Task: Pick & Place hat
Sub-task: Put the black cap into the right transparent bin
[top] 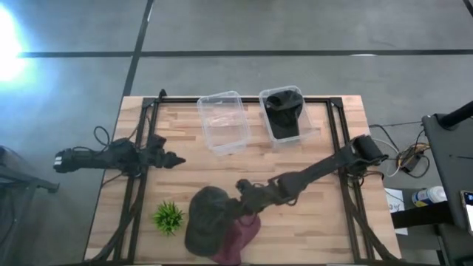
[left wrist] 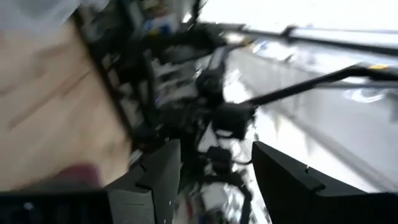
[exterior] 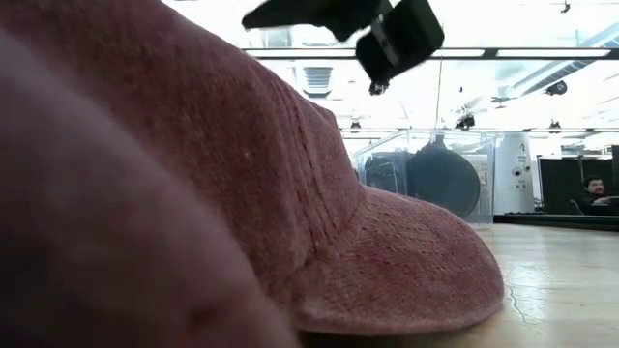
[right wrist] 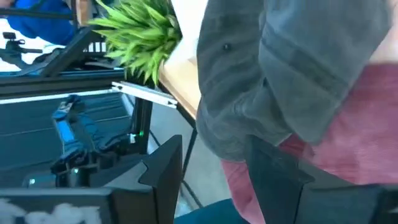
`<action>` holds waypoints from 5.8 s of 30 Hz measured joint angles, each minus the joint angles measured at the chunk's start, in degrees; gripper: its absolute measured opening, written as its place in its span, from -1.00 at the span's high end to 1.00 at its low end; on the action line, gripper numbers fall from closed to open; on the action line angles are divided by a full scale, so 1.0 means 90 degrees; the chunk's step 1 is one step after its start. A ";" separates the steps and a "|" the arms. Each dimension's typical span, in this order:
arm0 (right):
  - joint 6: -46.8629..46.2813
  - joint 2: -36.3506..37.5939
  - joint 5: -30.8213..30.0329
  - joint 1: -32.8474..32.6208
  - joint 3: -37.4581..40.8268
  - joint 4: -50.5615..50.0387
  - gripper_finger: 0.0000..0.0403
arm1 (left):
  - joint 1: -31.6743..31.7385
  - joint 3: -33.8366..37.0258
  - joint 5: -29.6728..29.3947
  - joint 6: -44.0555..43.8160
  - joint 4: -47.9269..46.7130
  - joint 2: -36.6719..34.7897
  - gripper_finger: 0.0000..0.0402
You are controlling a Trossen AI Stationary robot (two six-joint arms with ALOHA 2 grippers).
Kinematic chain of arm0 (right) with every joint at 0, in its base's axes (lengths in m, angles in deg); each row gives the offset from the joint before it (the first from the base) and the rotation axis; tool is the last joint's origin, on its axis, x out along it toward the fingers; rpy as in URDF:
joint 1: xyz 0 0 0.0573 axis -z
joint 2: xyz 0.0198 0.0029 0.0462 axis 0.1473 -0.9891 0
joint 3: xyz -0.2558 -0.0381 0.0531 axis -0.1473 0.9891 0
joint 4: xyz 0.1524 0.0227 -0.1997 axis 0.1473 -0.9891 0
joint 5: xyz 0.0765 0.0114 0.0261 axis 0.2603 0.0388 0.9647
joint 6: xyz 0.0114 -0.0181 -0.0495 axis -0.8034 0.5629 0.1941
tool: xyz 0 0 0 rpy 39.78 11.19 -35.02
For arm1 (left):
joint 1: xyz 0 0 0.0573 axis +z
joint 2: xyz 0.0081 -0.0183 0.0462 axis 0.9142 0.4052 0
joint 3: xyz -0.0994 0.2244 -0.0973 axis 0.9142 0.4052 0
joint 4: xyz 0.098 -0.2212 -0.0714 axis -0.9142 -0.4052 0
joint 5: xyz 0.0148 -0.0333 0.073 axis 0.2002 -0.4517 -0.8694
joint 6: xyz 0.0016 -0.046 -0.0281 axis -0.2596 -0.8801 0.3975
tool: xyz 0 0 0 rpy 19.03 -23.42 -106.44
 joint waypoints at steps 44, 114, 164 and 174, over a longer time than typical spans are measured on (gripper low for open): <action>-0.1896 -0.2611 -0.1046 -0.0857 -0.3072 -0.3764 0.13 | -0.2683 -0.1910 -0.0253 0.2025 -0.0635 0.5764 0.04; 0.2056 -0.1842 -0.0923 -0.0308 -0.2426 -0.1032 0.89 | -0.2672 -0.3473 -0.0534 0.3032 -0.0021 0.7295 0.04; 0.8424 0.4884 -0.0290 0.5177 0.0456 -0.4851 0.94 | -0.3043 -0.4591 -0.3404 0.3731 -0.1900 0.5246 0.04; 0.9969 0.4366 0.1140 0.6580 0.1438 -0.4293 0.94 | -0.2864 -0.4588 -0.4032 0.3436 -0.1904 0.5259 0.04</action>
